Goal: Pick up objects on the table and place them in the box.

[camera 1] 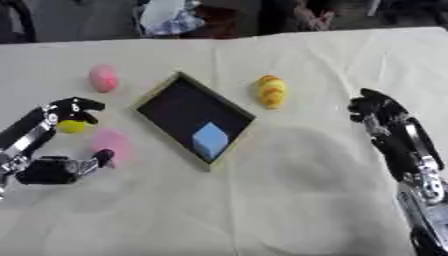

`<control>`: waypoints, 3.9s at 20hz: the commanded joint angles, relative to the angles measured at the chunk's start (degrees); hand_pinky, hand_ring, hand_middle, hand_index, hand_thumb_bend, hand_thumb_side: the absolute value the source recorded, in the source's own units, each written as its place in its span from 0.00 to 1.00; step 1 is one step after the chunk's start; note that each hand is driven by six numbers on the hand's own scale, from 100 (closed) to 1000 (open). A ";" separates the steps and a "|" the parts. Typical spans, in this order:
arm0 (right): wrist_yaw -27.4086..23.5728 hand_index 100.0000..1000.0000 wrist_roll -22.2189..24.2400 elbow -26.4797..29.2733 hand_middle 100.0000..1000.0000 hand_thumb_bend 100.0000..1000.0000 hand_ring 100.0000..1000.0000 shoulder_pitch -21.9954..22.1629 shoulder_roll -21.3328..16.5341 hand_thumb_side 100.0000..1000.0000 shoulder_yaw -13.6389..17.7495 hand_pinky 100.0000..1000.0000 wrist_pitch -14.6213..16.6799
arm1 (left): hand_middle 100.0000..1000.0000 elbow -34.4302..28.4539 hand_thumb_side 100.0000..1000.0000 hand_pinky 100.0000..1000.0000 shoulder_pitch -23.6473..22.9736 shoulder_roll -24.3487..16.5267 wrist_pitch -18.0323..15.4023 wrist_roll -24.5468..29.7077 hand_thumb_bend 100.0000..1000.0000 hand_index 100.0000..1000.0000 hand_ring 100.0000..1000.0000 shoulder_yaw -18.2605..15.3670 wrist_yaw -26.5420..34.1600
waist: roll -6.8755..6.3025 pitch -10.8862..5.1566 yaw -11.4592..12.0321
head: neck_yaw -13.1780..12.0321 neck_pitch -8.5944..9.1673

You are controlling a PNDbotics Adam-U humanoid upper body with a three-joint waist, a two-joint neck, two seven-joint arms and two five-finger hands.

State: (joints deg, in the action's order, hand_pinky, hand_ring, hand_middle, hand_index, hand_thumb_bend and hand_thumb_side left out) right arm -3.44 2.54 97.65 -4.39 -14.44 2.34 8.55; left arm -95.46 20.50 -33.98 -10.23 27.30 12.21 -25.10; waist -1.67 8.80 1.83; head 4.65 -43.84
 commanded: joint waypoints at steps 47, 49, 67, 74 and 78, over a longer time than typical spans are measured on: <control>-0.15 0.84 0.96 0.47 0.69 0.00 0.78 -0.28 -0.51 0.44 -0.69 0.77 0.09 | 0.76 24.81 0.04 0.78 20.11 -5.47 -13.95 11.87 0.33 0.85 0.74 12.26 -8.35 | 0.16 -1.59 -1.83 | 0.11 -0.28; -0.15 0.84 0.96 0.46 0.69 0.00 0.78 -0.29 -0.50 0.44 -0.70 0.77 0.08 | 0.74 25.25 0.04 0.77 20.16 -5.32 -14.12 12.42 0.31 0.82 0.71 12.30 -8.62 | 0.15 -1.58 -1.88 | 0.06 -0.28; -0.22 0.84 1.15 0.45 0.69 0.00 0.78 -0.34 -0.47 0.44 -0.92 0.77 0.04 | 0.56 22.07 0.04 0.71 26.49 -3.06 -12.95 9.75 0.18 0.67 0.56 11.05 -7.81 | 0.10 -1.64 -2.27 | 0.47 -0.28; -0.39 0.84 1.60 0.55 0.69 0.00 0.78 -0.80 -0.40 0.43 -1.38 0.77 0.07 | 0.57 24.84 0.04 0.71 31.33 3.03 -15.20 6.64 0.21 0.68 0.58 12.02 -13.98 | 0.34 -1.24 -4.22 | -0.49 -0.28; -0.52 0.84 1.74 0.60 0.69 0.00 0.78 -1.05 -0.44 0.43 -1.52 0.77 0.09 | 0.58 25.95 0.04 0.71 32.03 4.94 -16.83 4.74 0.22 0.69 0.59 12.68 -17.05 | 0.39 -0.95 -5.42 | -0.87 -0.28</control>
State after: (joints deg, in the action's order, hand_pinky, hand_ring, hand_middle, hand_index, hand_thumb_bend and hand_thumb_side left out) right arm -3.65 4.08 97.48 -4.80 -14.33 0.93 8.55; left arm -69.41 51.03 -28.66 -26.66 32.83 25.15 -41.13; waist -1.65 8.75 -3.70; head 4.03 -43.84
